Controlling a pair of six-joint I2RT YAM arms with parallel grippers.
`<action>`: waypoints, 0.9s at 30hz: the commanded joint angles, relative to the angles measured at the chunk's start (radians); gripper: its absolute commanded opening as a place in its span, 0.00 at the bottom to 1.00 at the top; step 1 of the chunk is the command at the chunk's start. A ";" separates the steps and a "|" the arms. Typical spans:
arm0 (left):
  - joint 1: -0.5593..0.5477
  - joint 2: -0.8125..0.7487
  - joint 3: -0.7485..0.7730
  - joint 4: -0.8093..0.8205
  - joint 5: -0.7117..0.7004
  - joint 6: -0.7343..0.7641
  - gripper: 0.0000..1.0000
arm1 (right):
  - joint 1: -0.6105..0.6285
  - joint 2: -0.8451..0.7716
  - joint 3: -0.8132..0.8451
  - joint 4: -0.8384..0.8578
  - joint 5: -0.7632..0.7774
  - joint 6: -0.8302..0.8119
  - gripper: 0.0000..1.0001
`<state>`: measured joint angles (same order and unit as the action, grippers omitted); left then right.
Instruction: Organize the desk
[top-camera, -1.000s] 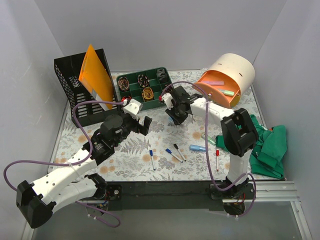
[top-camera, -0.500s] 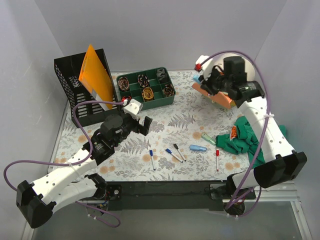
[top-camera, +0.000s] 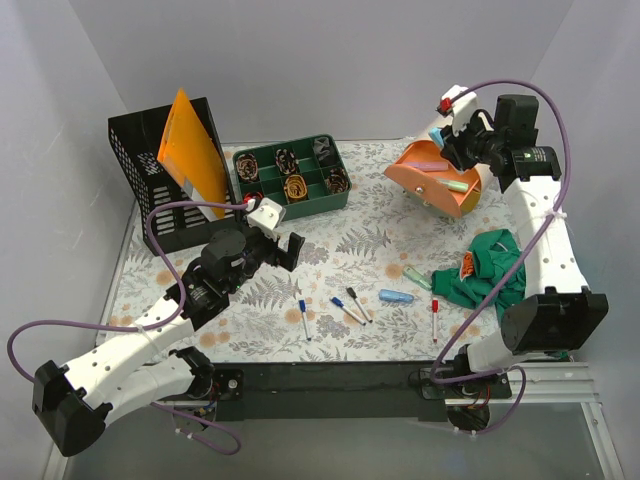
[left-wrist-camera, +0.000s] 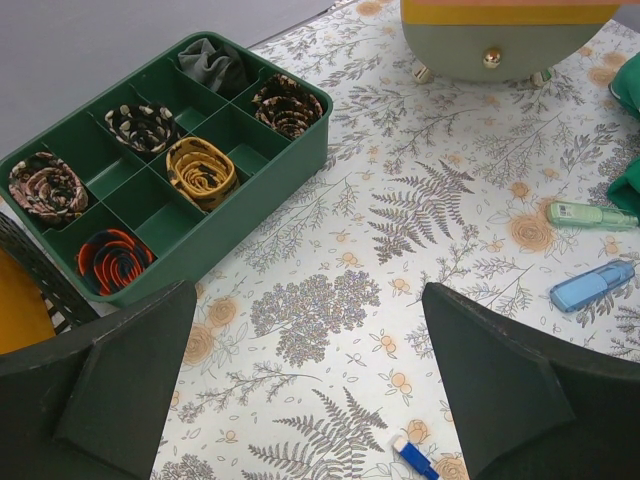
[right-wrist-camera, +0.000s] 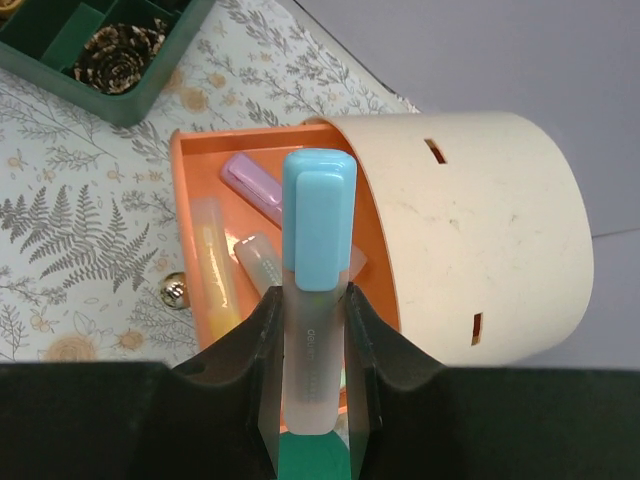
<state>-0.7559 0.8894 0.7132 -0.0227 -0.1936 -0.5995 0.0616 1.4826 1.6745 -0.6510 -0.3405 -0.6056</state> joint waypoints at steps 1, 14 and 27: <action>0.001 -0.006 0.000 0.004 0.011 0.004 0.98 | -0.029 0.027 0.010 0.004 -0.048 0.000 0.24; 0.001 0.002 0.000 0.003 0.008 0.006 0.98 | -0.031 0.105 0.036 -0.009 -0.025 -0.008 0.54; 0.001 0.005 0.002 0.001 0.016 0.003 0.98 | 0.024 -0.032 -0.033 -0.125 -0.460 -0.075 0.21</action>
<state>-0.7559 0.8959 0.7132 -0.0227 -0.1856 -0.5995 0.0483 1.4841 1.6650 -0.7174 -0.6582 -0.6579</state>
